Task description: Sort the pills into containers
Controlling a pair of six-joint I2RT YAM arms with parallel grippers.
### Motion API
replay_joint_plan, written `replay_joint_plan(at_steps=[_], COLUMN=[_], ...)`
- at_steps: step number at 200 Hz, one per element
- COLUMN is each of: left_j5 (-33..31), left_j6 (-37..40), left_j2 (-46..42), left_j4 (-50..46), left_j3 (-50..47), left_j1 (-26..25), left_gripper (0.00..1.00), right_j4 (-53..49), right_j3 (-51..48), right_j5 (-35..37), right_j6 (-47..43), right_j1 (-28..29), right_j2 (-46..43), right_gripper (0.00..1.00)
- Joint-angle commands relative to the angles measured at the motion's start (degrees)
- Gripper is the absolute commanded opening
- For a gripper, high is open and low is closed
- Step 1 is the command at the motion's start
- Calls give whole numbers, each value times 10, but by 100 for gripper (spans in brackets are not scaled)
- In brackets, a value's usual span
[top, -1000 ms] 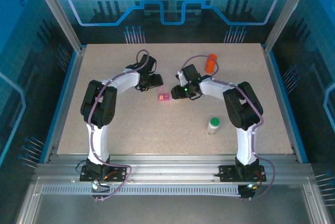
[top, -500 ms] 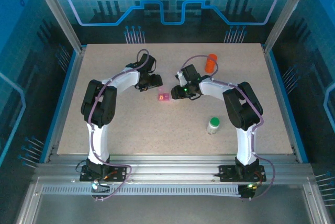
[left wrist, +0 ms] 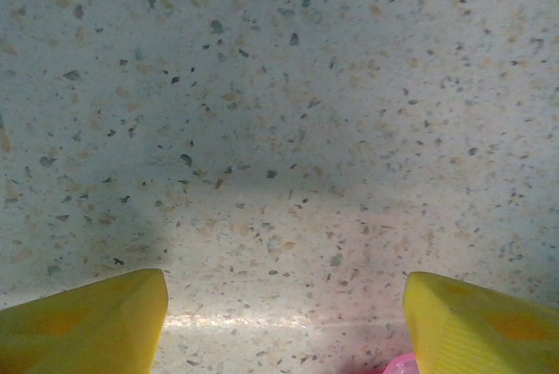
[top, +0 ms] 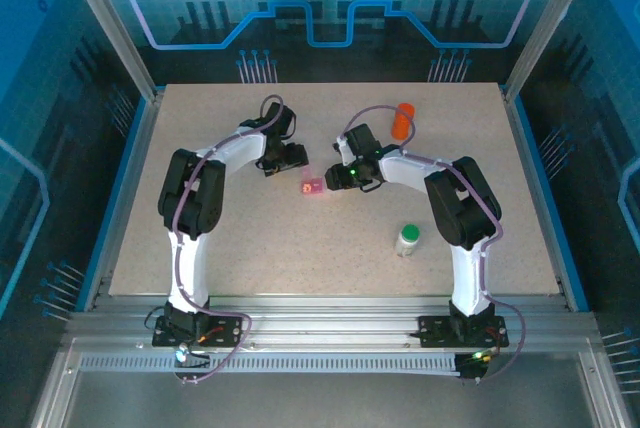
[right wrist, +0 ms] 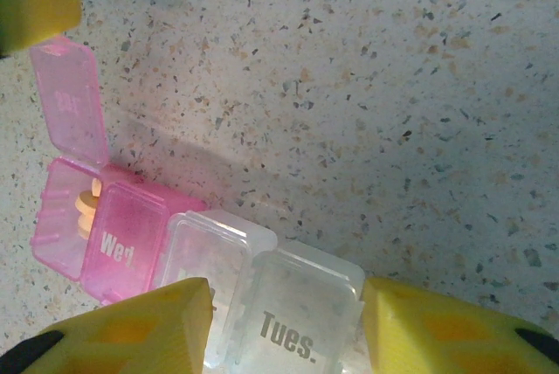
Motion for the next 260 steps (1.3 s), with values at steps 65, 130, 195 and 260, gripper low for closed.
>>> replay_joint_plan(at_steps=[65, 130, 195, 260], left_j5=[44, 61, 68, 1], left_j6=[10, 0, -9, 10], left_j2=[-25, -54, -100, -82], left_j4=[-7, 14, 24, -15], left_j3=[-26, -65, -93, -80], left_j1=[3, 3, 3, 9], left_gripper=[70, 65, 64, 64], right_j4=[-18, -15, -11, -5], right_j3=[-8, -14, -16, -25], right_j5=[22, 30, 33, 31], right_j6=[7, 10, 14, 13], right_j1=[13, 14, 14, 14], right_j2=[19, 20, 28, 23], right_gripper=[48, 48, 48, 48])
